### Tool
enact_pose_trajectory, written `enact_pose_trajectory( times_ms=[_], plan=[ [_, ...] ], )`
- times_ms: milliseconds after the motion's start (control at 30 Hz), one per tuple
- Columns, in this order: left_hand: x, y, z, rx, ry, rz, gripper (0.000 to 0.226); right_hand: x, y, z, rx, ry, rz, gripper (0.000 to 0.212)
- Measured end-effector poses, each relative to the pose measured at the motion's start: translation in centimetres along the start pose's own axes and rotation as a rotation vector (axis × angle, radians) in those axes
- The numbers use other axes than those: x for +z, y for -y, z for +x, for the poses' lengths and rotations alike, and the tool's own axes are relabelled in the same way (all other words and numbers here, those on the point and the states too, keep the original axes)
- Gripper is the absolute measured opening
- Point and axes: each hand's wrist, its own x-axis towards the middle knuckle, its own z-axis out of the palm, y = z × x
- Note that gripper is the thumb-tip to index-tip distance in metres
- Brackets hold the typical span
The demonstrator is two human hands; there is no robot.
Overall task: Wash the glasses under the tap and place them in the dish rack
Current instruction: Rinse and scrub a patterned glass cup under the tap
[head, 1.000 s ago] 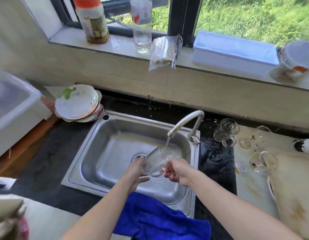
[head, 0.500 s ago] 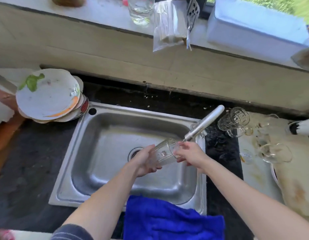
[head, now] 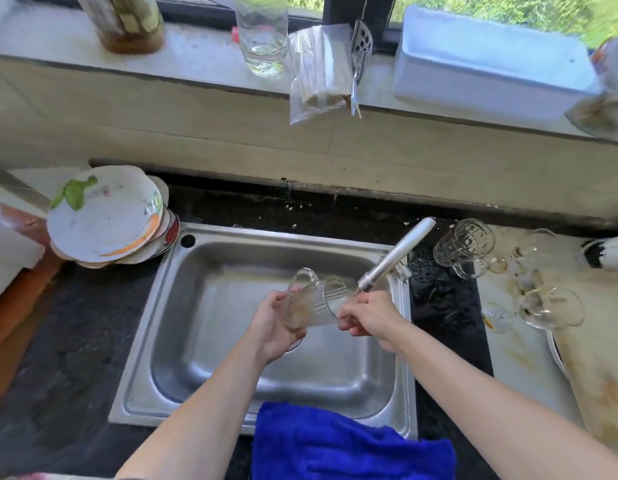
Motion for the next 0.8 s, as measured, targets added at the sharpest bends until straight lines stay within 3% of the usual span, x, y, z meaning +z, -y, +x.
enact_pose_trajectory(
  times_ms=[200,300,467,633,800],
  plan=[
    [1.0,0.1,-0.3,-0.009,-0.028,0.142,0.027,-1.7,1.2,-1.2,0.063,0.144,-0.145,0.027],
    [1.3,0.0,-0.4,-0.069,-0.032,0.211,0.029,-3.0,1.6,-1.5,0.026,0.139,-0.178,0.032],
    [1.6,0.0,-0.6,-0.173,-0.024,0.269,0.032,-4.4,2.1,-1.2,-0.094,0.073,-0.192,0.018],
    [1.9,0.3,-0.6,-0.252,0.002,0.361,0.033,-4.7,1.8,-1.7,-0.049,0.121,-0.188,0.024],
    [2.5,1.4,-0.6,-0.312,0.001,0.417,0.038,-5.0,1.8,-1.9,-0.073,0.087,-0.221,0.009]
  ],
)
